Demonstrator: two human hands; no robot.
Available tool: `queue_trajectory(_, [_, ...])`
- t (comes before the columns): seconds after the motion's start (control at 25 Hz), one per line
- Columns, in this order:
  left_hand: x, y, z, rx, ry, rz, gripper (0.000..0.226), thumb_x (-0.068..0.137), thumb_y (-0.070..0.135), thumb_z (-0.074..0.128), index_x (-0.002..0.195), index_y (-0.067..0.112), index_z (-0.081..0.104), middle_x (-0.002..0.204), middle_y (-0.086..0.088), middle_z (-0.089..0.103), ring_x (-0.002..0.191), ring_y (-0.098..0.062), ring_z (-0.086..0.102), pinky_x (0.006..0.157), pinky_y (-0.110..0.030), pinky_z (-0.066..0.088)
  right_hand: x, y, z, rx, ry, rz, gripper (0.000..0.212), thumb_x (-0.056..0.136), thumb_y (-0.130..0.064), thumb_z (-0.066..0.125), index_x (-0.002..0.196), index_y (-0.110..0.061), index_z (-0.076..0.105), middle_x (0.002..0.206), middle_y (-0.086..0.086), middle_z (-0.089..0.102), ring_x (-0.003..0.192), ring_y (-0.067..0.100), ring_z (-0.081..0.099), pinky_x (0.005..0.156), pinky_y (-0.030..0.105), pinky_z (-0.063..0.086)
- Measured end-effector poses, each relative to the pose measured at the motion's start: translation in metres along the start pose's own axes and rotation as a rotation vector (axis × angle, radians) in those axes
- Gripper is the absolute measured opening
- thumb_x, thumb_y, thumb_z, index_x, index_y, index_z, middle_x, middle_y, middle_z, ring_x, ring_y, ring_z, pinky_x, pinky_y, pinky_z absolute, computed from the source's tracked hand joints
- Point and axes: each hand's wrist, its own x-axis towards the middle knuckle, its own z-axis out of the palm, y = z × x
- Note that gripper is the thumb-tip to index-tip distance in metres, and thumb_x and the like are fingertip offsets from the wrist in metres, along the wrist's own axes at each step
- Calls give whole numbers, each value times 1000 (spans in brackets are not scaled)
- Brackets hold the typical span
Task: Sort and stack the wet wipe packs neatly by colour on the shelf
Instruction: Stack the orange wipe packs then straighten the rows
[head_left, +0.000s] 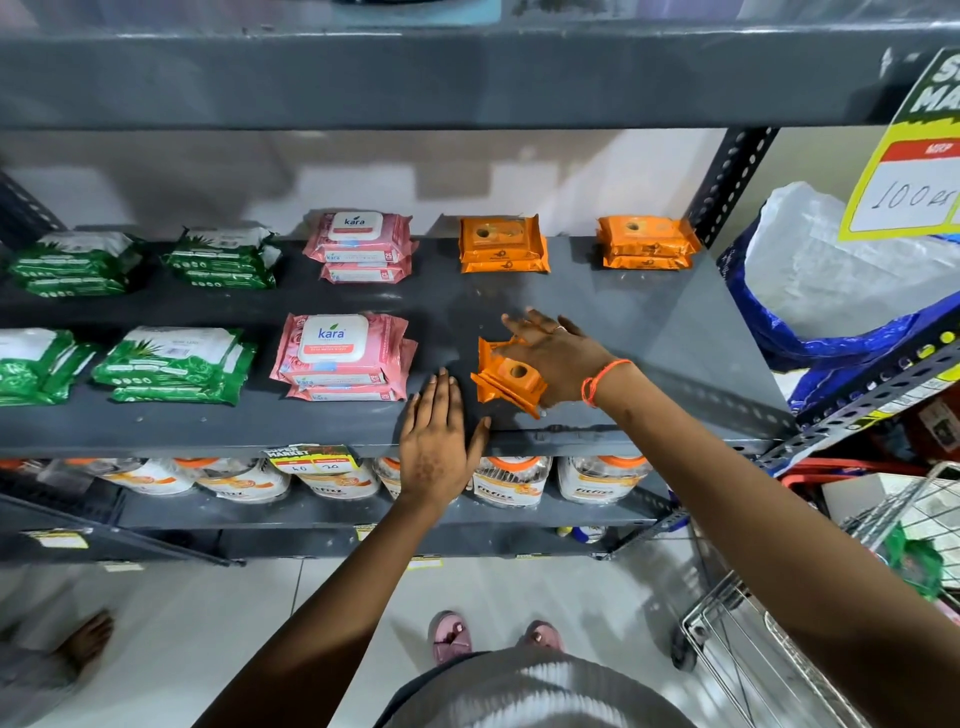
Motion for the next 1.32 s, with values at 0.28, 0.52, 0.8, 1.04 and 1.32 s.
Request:
queue_trajectory(0.28, [0,-1,2,19,-8,5,72,91,55,16,141,6,32,150,-13,34,139,-27,31,116,-41,25,10,8,10,171,106,110,90,73,-57,67,146,-21,28,144,7,44,134,30,38,118,50,21])
queue_trajectory(0.52, [1,0,2,3,23,19,71,92,54,18,139,4,37,148,-14,38,137,-28,35,114,-43,31,11,5,13,179,116,118,90,74,-59,65,147,-25,25,145,2,42,138,29,30,118,56,14])
queue_trajectory(0.8, [1,-2,6,7,51,23,70,92,53,21,138,4,38,147,-15,40,136,-29,38,112,-42,32,16,1,16,178,132,122,92,72,-60,65,147,-26,24,147,0,39,138,30,26,116,60,12])
queue_trajectory(1.04, [16,12,-5,-493,25,-114,58,97,43,25,141,6,31,151,-15,31,140,-30,29,114,-41,27,8,12,29,754,512,194,73,82,-50,64,143,-19,38,151,5,40,142,27,29,117,51,24])
queue_trajectory(1.32, [53,53,-16,-839,86,-310,38,99,27,41,127,7,54,116,-26,65,106,-39,61,86,-42,47,7,-16,65,1435,661,702,43,99,-25,44,138,-7,46,138,17,55,128,31,50,107,37,40])
